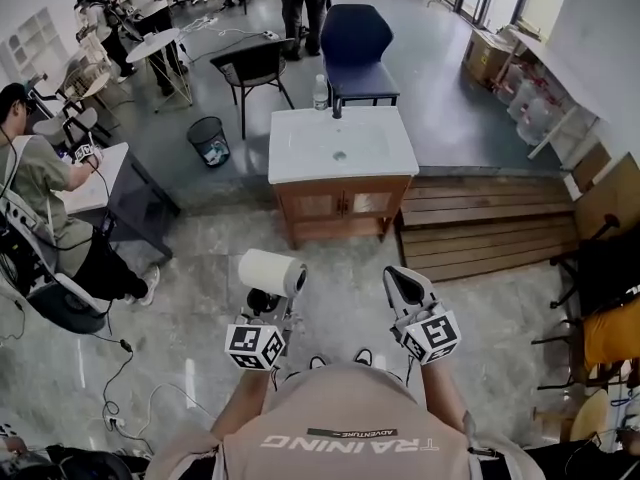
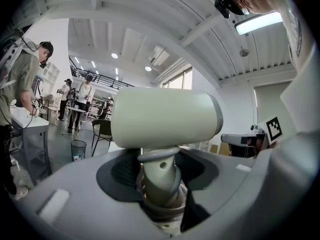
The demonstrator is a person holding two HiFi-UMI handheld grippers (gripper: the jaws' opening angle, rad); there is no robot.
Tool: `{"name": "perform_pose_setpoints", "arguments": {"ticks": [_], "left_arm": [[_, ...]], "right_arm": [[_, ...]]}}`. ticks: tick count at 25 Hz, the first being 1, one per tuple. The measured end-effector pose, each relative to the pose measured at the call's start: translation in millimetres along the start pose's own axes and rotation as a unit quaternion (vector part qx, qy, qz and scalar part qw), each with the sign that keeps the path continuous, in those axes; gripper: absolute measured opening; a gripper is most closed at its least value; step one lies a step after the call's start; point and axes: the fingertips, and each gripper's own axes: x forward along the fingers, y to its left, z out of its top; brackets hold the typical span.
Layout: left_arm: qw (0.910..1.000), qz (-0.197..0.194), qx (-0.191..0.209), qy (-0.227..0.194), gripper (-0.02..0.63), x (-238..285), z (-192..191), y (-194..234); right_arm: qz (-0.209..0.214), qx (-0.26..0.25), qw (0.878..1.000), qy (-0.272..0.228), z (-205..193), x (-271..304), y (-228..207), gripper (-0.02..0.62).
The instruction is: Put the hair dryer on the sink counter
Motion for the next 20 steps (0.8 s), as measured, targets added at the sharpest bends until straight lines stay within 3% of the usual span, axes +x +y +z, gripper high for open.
{"name": "perform_pose_setpoints", "arguments": {"ticks": [9, 15, 20], "left_arm": [[0.9994, -0.033, 0.006, -0.003, 0.215, 15.6, -6.1, 6.0], [0.9995, -0.02, -0.024, 0.008, 0.215, 20.2, -32.3, 5.4], [0.9997, -0.015, -0.014, 0.014, 0.215, 26.2, -32.7, -19.0]], "right_arm": [[-0.029, 0.001, 0.999, 0.023, -15.3, -9.1, 7.6, 0.006], [-0.05, 0.012, 0.998, 0.042, -33.1, -36.2, 3.6, 0.006], [-0.044, 0.021, 0.999, 0.023, -36.3, -46.2, -23.0, 0.006]]}}
